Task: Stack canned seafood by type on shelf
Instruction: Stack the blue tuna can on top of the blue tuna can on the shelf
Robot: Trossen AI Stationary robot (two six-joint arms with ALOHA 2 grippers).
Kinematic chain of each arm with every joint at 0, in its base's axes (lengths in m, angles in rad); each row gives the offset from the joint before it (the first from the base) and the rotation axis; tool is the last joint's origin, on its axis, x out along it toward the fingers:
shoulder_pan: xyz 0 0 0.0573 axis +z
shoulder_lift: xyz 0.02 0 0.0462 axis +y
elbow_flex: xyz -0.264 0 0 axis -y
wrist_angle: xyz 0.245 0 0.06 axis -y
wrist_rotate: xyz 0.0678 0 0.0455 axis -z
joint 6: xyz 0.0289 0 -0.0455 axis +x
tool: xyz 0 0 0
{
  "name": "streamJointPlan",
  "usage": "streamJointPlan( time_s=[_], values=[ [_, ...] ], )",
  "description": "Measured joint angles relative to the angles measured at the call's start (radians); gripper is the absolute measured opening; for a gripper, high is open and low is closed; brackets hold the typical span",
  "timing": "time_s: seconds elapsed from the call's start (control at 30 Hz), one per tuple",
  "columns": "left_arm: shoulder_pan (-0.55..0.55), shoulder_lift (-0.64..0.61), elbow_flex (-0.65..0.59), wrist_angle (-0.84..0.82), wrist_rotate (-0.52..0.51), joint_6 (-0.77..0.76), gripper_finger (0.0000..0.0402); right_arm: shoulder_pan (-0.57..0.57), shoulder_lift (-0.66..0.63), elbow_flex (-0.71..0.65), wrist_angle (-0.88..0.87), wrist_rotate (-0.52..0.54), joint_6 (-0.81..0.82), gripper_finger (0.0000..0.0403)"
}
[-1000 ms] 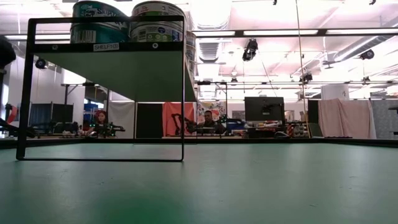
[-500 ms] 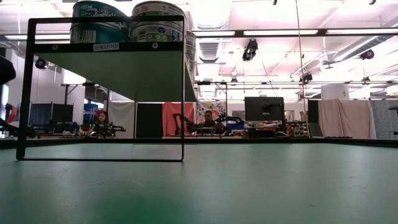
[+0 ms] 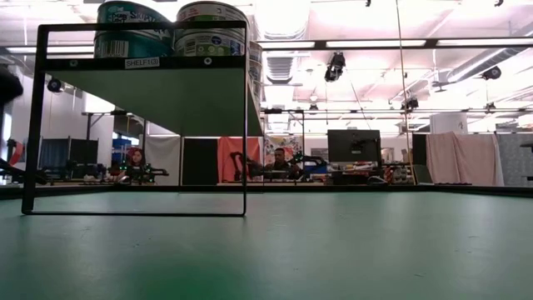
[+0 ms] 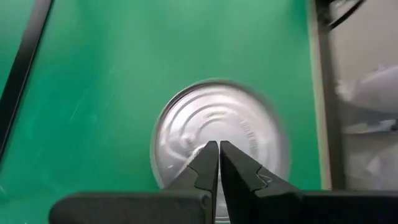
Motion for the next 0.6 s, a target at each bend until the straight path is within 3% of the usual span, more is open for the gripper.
streamJointPlan(
  time_s=[0.2,0.47,0.6],
  values=[
    [0.000,-0.058,0.022,0.006,0.000,0.009,0.0000,-0.002,0.000,-0.062,0.060,-0.042,0.025,0.0012],
    [0.000,-0.085,0.055,0.008,-0.001,-0.004,0.0000,-0.046,0.000,-0.254,0.495,-0.146,-0.108,0.0012],
    [0.000,-0.085,0.087,0.006,-0.001,-0.032,0.0000,-0.077,0.000,-0.336,0.608,-0.199,-0.155,0.0012]
  ],
)
